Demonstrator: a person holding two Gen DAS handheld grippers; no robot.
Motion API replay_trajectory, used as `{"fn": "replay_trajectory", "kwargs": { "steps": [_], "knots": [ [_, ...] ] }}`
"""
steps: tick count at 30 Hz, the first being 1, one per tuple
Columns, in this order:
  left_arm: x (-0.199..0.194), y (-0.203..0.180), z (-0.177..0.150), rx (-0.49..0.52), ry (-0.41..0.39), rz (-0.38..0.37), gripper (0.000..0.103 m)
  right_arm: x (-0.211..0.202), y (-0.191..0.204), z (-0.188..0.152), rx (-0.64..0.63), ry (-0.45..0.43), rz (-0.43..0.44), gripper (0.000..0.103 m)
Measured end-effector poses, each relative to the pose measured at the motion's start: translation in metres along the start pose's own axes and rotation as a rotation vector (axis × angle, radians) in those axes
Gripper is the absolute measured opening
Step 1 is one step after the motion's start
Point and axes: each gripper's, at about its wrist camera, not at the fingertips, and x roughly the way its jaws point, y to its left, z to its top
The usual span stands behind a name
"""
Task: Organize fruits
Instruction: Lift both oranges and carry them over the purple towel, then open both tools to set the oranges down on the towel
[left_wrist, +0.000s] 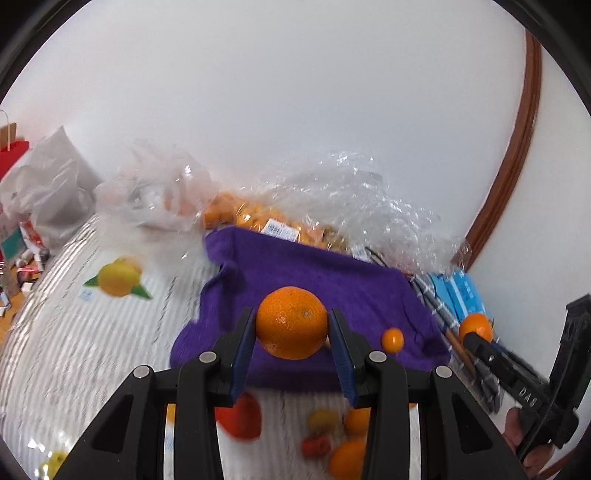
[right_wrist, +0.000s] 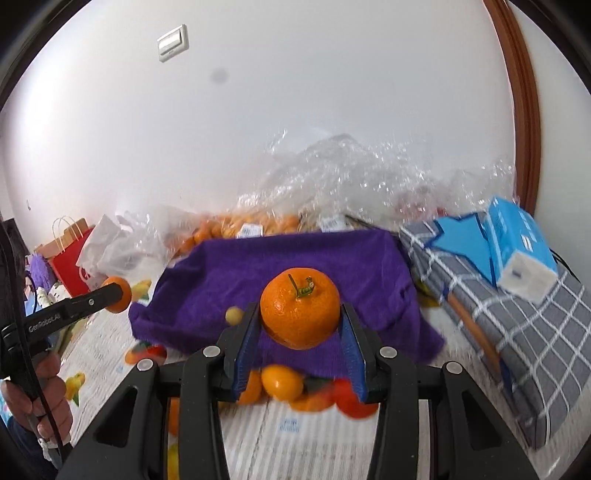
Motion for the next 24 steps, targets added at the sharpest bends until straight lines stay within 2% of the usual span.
{"fn": "replay_trajectory", "kwargs": {
  "steps": [8,11,17,21,24],
  "knots": [
    [0.059,-0.006,0.018,-0.040,0.005,-0.065,0.038,0.041,-0.010,0.035,-0.030,-0.005,-0.010,0.042],
    [0.077,-0.005,0.014,-0.040,0.007,-0.059,0.038,0.061,-0.017,0.041,-0.030,-0.003,-0.032,0.042],
    [0.101,-0.002,0.002,0.000,0.038,-0.008,0.038,0.099,-0.037,0.025,0.021,0.075,-0.029,0.042],
    [0.101,-0.006,0.001,0.030,0.019,-0.009,0.038,0.113,-0.040,0.016,0.008,0.105,-0.047,0.042],
    [0.106,-0.009,0.001,0.047,0.045,-0.022,0.038,0.122,-0.045,0.011,0.034,0.121,-0.058,0.042]
  ]
}}
